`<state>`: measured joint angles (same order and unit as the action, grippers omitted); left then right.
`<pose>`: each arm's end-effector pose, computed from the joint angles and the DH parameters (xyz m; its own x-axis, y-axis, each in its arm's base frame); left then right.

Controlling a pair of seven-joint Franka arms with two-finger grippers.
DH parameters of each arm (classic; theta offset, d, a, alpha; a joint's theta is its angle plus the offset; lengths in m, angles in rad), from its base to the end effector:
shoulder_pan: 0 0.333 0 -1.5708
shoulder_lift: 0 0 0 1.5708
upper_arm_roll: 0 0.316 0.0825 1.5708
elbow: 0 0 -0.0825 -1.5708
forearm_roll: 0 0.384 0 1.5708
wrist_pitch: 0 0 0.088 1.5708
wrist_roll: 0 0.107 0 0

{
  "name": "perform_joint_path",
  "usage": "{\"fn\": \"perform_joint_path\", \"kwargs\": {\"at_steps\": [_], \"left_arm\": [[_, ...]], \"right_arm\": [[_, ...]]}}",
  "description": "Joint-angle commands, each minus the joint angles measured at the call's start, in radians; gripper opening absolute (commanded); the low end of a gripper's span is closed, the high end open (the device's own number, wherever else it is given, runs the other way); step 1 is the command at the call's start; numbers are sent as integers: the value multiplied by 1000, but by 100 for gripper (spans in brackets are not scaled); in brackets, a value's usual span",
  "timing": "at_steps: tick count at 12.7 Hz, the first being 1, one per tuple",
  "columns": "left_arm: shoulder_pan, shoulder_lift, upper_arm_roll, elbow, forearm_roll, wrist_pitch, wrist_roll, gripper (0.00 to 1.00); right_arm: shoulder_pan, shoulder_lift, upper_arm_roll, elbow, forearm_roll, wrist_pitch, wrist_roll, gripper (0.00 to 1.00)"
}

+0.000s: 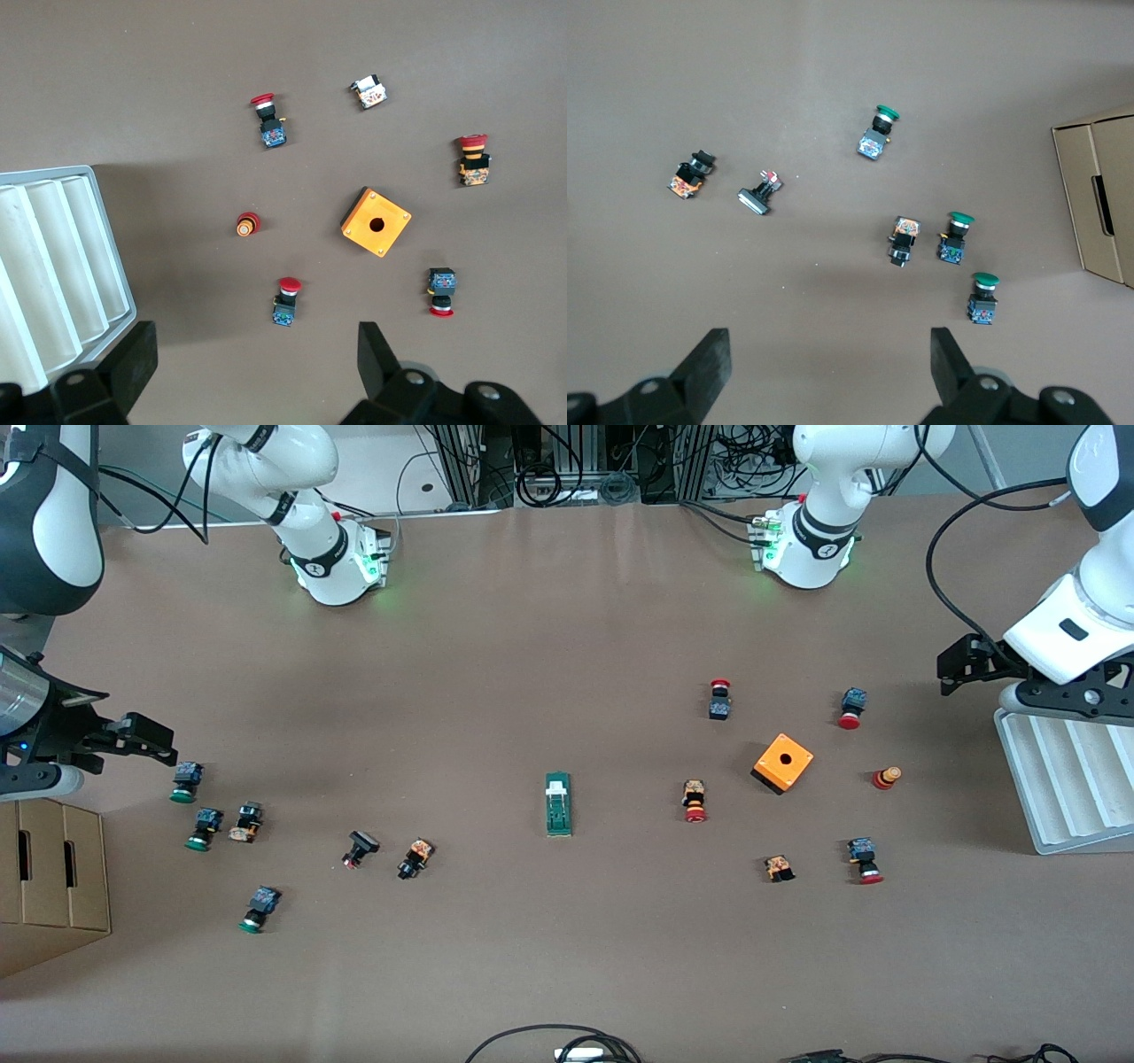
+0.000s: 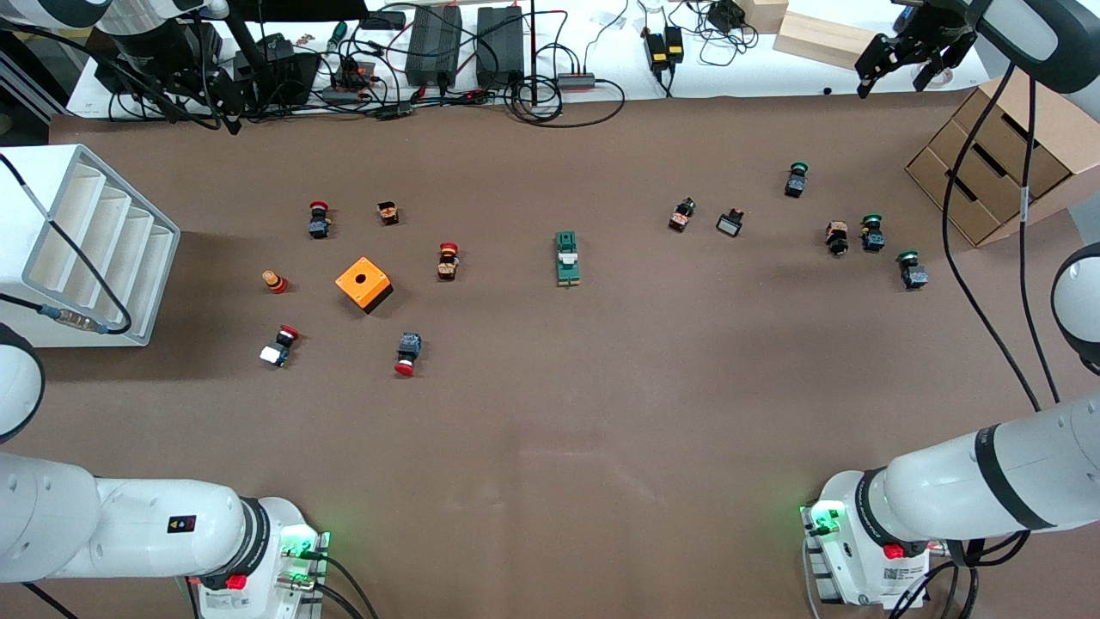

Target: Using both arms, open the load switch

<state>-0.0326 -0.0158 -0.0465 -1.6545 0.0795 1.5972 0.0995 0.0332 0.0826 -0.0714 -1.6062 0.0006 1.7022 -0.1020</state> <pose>0.5486 -0.0353 0.5963 0.9826 -0.1793 -0.0493 -0.1826 -0.9803 -0.0754 0.5883 -0.0209 0.5721 0.9979 0.0640 0.0130 0.0639 -0.9979 0.0066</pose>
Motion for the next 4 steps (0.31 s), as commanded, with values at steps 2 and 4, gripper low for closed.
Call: {"fn": "perform_joint_path", "kwargs": {"at_steps": [2, 4], "left_arm": [[0, 7, -3, 21, -39, -5, -30, 100], [0, 7, -3, 21, -43, -5, -32, 100]], "right_arm": [[2, 14, -5, 31, 9, -36, 1, 100], [4, 14, -5, 32, 9, -36, -1, 100]]}}
